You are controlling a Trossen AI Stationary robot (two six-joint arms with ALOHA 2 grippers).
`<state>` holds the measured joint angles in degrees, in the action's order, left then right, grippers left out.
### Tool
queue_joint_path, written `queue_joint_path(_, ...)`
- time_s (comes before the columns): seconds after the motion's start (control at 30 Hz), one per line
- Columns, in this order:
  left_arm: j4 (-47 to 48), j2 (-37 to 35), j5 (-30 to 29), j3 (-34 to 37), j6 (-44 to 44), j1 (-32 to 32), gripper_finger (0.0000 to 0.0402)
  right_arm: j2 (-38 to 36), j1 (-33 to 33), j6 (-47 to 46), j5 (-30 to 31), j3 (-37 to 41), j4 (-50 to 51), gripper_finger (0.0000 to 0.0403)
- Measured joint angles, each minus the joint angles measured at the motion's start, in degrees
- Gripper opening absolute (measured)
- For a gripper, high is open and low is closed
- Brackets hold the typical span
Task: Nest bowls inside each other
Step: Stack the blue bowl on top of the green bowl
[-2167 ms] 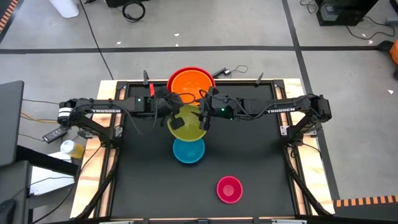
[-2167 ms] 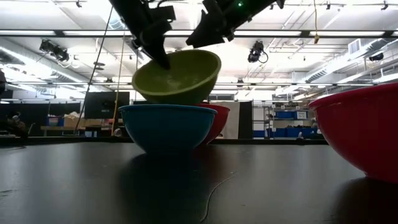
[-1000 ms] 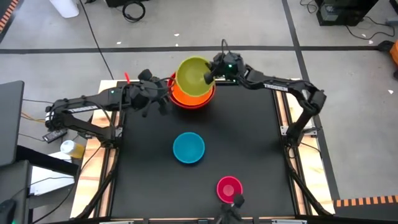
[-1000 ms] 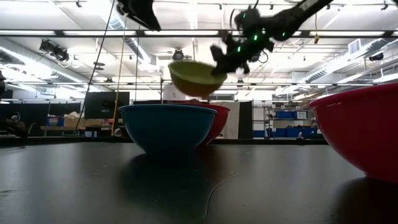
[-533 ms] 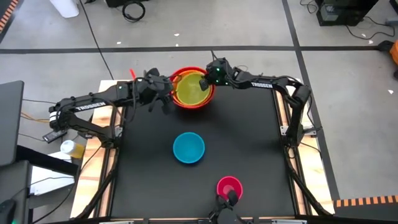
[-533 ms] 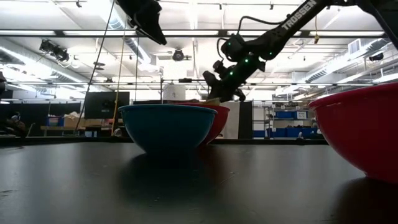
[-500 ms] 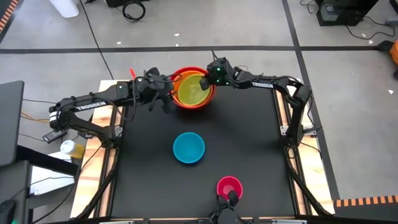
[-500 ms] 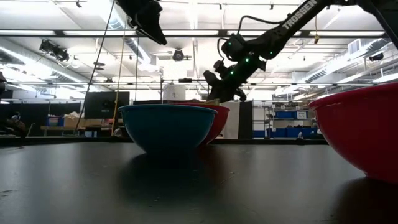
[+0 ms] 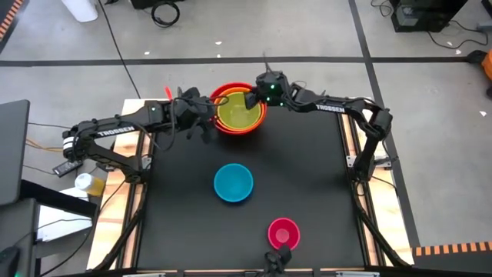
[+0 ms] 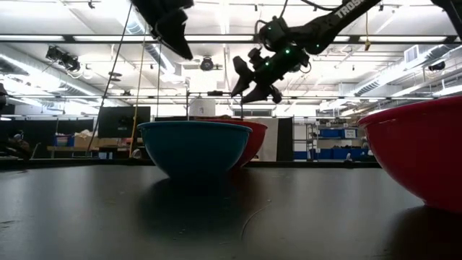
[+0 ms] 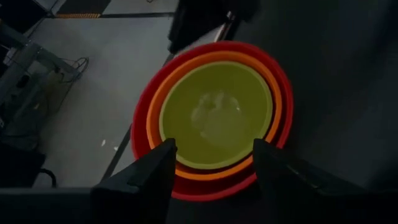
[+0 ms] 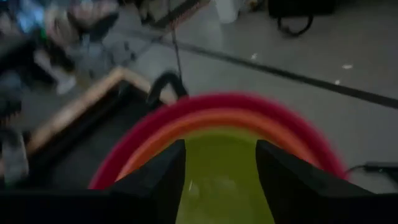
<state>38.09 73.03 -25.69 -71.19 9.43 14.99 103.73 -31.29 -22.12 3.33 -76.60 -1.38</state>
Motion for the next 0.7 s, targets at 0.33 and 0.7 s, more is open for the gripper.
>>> queue_joint_path(0.33,-19.48,-1.49,1.03,23.45,-0.23,0.54,0.0215,-0.36,10.00,10.42,2.63,0.05,5.71,0.0197)
queue_joint_path(0.7,-12.90,-2.45,3.32,30.53,-16.11,-5.51,0.0215,-1.36,27.39,5.71,-1.66,0.07,20.41,0.0197)
